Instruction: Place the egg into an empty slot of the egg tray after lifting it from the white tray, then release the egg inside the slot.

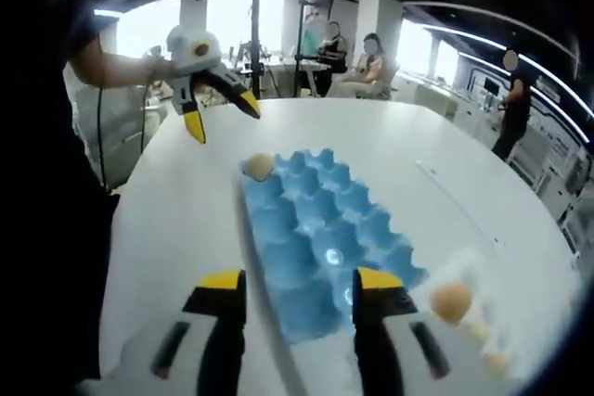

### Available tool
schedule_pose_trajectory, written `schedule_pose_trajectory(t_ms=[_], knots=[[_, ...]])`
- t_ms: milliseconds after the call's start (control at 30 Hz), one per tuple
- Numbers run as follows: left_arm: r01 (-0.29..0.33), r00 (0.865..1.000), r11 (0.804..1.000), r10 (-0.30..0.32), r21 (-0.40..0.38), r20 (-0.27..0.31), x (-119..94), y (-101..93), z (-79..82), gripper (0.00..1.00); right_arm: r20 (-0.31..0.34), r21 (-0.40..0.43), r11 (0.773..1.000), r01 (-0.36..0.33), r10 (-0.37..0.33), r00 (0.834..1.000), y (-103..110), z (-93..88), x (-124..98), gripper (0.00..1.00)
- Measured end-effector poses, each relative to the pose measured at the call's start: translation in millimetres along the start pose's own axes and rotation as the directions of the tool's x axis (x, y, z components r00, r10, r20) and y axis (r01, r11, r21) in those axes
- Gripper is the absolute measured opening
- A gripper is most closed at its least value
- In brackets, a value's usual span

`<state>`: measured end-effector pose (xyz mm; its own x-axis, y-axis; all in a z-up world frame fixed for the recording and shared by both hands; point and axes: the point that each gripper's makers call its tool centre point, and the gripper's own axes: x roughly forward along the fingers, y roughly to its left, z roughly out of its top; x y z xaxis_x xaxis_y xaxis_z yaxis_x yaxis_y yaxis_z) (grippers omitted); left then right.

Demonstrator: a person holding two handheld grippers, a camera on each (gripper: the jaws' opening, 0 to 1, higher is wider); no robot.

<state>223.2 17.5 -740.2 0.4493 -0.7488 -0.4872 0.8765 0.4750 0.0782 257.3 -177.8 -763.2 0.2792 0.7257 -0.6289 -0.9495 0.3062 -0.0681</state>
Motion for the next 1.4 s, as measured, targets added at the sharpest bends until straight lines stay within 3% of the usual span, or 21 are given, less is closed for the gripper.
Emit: schedule_pose_trajectory(t_ms=[467, 1400], knots=[[0.009, 1.0, 1.0, -0.009, 0.01, 0.004, 2.6, -2.0, 2.6, 0.53, -0.045, 0.044, 0.995, 0.092, -0.09, 0.995, -20.7, -28.3, -38.9, 0.47], [0.02, 1.0, 1.0, -0.02, 0.004, -0.021, 6.3, -3.9, -1.4, 0.55, -0.135, 0.061, 0.984, 0.165, -0.155, 0.979, -44.0, -62.4, -75.4, 0.48]])
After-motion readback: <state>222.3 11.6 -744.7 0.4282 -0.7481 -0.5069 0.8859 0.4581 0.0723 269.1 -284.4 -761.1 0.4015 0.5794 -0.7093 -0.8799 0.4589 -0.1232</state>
